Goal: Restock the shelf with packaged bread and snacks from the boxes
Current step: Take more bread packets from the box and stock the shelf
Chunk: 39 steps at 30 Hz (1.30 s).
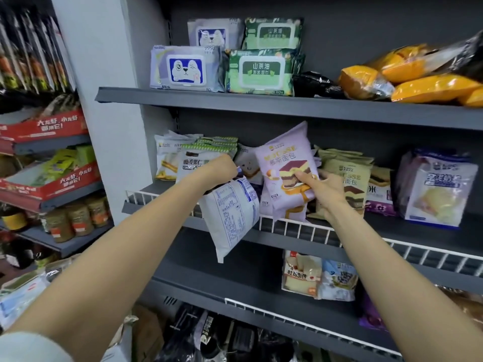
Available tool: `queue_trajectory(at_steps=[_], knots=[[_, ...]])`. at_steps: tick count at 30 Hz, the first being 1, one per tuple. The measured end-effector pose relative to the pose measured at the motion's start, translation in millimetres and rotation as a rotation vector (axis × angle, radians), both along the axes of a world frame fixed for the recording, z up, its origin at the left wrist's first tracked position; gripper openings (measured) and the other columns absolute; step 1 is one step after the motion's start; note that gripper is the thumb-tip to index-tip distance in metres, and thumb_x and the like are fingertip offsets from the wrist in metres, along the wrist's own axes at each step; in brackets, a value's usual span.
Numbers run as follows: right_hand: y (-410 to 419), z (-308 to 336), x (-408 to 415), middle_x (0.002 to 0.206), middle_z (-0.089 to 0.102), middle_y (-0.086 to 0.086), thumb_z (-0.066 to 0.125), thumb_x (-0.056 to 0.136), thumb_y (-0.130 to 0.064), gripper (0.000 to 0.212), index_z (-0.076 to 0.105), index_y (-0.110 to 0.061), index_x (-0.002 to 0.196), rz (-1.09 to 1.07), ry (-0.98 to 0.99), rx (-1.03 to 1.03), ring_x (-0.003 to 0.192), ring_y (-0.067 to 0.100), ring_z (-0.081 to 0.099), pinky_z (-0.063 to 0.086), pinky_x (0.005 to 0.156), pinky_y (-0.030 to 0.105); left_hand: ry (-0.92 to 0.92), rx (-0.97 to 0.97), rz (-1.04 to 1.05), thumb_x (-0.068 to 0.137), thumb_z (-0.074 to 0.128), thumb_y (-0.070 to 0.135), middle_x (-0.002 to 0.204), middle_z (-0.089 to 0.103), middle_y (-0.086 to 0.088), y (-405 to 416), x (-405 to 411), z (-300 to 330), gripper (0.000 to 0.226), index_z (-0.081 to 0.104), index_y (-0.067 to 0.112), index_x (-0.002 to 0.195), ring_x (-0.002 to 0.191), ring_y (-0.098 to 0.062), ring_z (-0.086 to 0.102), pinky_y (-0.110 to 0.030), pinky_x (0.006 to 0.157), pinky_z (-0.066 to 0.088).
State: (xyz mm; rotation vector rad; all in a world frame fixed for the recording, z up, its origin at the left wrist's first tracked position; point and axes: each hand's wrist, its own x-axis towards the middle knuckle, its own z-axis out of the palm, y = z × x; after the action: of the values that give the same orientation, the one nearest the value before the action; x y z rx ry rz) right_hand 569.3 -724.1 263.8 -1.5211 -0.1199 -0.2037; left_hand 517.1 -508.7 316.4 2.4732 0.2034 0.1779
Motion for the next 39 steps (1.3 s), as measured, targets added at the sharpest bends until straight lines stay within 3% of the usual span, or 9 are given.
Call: queue_trajectory(at_steps=[4,9,13,16,23,29,31,34,39], knots=[[5.9,-25.0,-1.1,0.089,0.069,0.01,0.075,0.079,-0.022,0.024,0.066,-0.005,0.094,-0.11,-0.048,-0.029,0.081,0.021,0.064,0.051,0.068,0.024,-0.007,-0.034,-0.036,0.095,0.045,0.007,0.073,0.05,0.0,7.2,-11.0,3.1,0.026,0.054,0.014,0.072,0.07,-0.017,0.048,-0.022,0.062,0.039],[13.7,-24.2,0.2,0.113,0.066,0.011,0.076,0.078,-0.024,0.046,0.056,-0.005,0.114,-0.166,-0.138,0.115,0.102,0.021,0.063,0.052,0.086,0.028,-0.126,-0.182,-0.106,0.098,0.043,0.008,0.076,0.049,-0.008,16.4,-21.7,-1.2,0.026,0.051,0.01,0.073,0.077,-0.02,0.045,-0.029,0.071,0.033],[16.2,-32.0,2.3,0.106,0.065,0.017,0.08,0.073,-0.019,0.044,0.055,-0.003,0.104,-0.135,-0.078,-0.125,0.095,0.027,0.064,0.051,0.071,0.025,-0.216,-0.217,-0.075,0.099,0.043,0.014,0.093,0.062,-0.017,20.5,-20.0,-7.2,0.023,0.062,0.002,0.097,0.087,-0.025,0.054,-0.033,0.078,0.039],[11.2,-38.9,-3.8,0.092,0.065,0.013,0.081,0.072,-0.023,0.041,0.052,-0.005,0.094,-0.133,-0.02,-0.196,0.082,0.024,0.063,0.047,0.062,0.025,-0.263,-0.243,-0.066,0.099,0.042,0.017,0.083,0.06,-0.014,24.0,-19.1,-11.3,0.025,0.06,0.005,0.088,0.077,-0.023,0.052,-0.031,0.072,0.036],[-14.3,-30.3,-23.8,0.054,0.049,0.002,0.076,0.077,-0.032,0.041,0.044,-0.011,0.063,-0.05,0.001,-0.663,0.048,0.013,0.043,0.028,0.041,0.02,-0.334,-0.314,-0.07,0.1,0.041,0.018,0.078,0.059,-0.007,19.9,-23.3,-11.3,0.027,0.054,0.019,0.076,0.07,-0.021,0.05,-0.03,0.067,0.037],[-0.9,-19.2,-32.8,0.08,0.059,0.012,0.054,0.085,-0.058,0.053,0.046,-0.009,0.066,-0.168,0.062,-1.282,0.083,0.029,0.061,0.04,0.062,0.029,-0.361,-0.323,-0.069,0.1,0.042,0.017,0.074,0.057,0.0,9.3,-19.1,-9.6,0.024,0.054,0.017,0.079,0.065,-0.013,0.05,-0.026,0.059,0.035],[4.8,-8.9,-46.1,0.098,0.062,0.014,0.055,0.084,-0.06,0.056,0.054,-0.004,0.091,-0.377,-0.039,-1.408,0.096,0.033,0.062,0.046,0.071,0.036,-0.406,-0.344,-0.071,0.1,0.042,0.017,0.081,0.061,-0.006,11.0,-16.6,-9.8,0.021,0.058,0.014,0.085,0.072,-0.019,0.054,-0.029,0.066,0.038],[21.6,11.2,-65.6,0.088,0.063,0.011,0.045,0.094,-0.048,0.049,0.049,-0.001,0.105,-0.338,-0.291,-1.123,0.089,0.033,0.063,0.044,0.066,0.036,-0.609,-0.203,-0.055,0.099,0.042,0.015,0.072,0.058,0.002,10.1,-21.1,-10.5,0.017,0.057,0.015,0.092,0.066,-0.014,0.051,-0.029,0.066,0.038],[67.6,49.0,-55.8,0.092,0.069,0.022,0.037,0.087,-0.068,0.071,0.056,-0.006,0.115,0.508,0.402,-0.009,0.08,0.033,0.069,0.057,0.07,0.041,-1.228,0.624,-0.125,0.085,0.043,0.016,0.072,0.066,-0.002,-0.7,-48.7,-20.5,0.02,0.053,0.015,0.102,0.063,-0.024,0.063,-0.028,0.045,0.047]])
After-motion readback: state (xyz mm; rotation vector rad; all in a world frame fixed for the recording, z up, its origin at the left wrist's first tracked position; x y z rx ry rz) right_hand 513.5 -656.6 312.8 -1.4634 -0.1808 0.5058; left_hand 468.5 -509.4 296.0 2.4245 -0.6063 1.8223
